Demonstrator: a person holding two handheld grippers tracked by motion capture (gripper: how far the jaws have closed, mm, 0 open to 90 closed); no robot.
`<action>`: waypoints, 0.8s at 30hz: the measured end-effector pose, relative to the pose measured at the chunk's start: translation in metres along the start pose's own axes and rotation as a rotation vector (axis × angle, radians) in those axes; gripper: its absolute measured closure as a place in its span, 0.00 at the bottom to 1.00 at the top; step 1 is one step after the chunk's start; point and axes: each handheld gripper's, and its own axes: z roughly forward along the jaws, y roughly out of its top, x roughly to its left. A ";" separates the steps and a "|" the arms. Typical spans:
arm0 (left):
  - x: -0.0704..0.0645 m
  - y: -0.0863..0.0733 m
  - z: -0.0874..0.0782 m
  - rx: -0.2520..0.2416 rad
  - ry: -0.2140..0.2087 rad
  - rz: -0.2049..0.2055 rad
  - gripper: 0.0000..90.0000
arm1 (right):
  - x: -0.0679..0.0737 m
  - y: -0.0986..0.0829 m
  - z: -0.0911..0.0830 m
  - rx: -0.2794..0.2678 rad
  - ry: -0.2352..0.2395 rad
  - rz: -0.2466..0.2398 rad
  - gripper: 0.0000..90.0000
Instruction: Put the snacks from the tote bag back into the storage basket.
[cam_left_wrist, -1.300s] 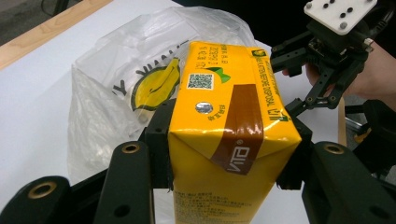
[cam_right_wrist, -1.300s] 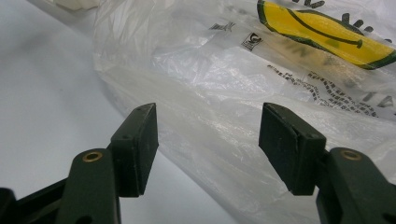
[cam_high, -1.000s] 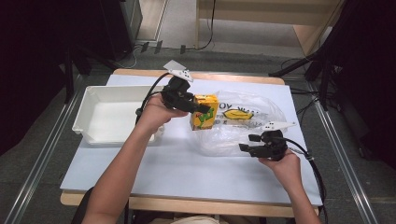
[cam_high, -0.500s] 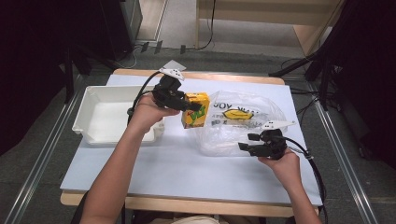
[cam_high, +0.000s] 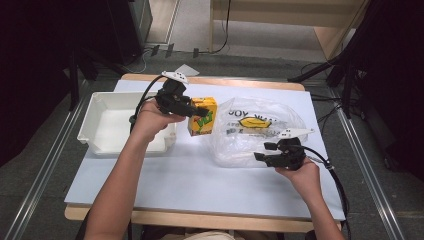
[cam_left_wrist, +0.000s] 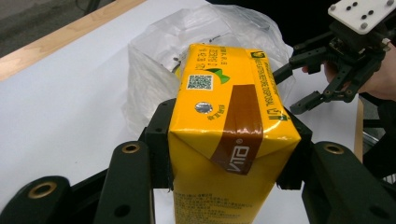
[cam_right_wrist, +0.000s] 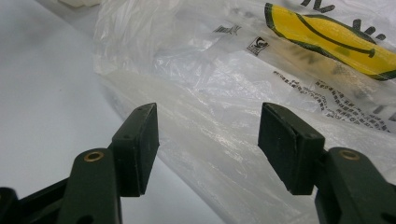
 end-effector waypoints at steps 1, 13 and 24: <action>0.001 0.000 -0.001 -0.001 0.003 -0.002 0.58 | 0.000 0.000 0.000 0.001 0.000 -0.001 0.43; 0.011 -0.006 -0.015 -0.015 0.045 -0.011 0.58 | 0.001 0.001 0.002 0.005 0.003 -0.006 0.43; 0.021 -0.013 -0.033 -0.057 0.090 -0.034 0.58 | 0.001 0.002 0.002 0.003 0.005 -0.005 0.43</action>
